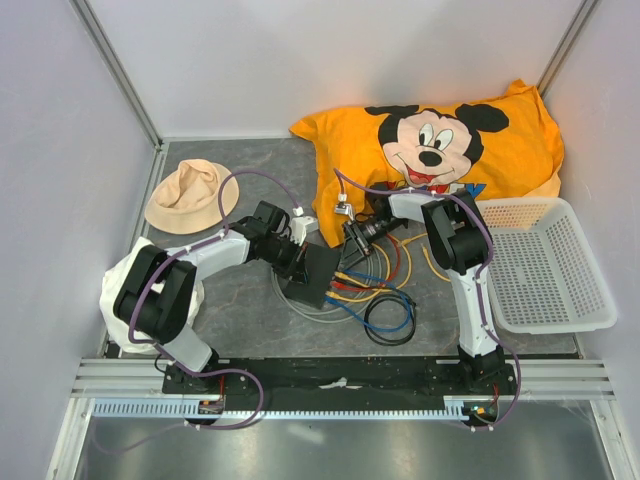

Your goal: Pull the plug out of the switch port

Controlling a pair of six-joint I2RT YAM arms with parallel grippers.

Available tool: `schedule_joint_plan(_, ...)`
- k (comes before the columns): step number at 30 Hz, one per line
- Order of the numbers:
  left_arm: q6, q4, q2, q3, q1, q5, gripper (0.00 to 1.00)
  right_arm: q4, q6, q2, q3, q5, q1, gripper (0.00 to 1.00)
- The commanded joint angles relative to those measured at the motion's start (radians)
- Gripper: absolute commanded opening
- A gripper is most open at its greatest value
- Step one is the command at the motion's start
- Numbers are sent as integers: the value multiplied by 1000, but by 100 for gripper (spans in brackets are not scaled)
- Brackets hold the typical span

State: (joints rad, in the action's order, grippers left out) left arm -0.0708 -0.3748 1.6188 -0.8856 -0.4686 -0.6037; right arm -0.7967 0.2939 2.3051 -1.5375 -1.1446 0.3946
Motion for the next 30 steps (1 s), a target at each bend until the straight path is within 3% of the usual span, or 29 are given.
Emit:
schedule_joint_plan(1, 3, -7, 24, -7, -7, 51, 2, -6, 82, 7, 4, 5, -7, 32)
schedule_joint_plan(8, 2, -9, 26, -7, -8, 51, 2, 11, 19, 13, -3, 46, -7, 27)
schedule_joint_plan(13, 3, -9, 27, -10, -10, 51, 1, 86, -143, 5, 7, 157, -5, 1)
schedule_joint_plan(19, 2, -9, 27, -9, -10, 51, 2, 73, -251, -9, -13, 305, -3, 0)
schedule_joint_plan(30, 3, -9, 30, -10, -10, 51, 2, -90, -162, 4, -33, 465, -2, 0)
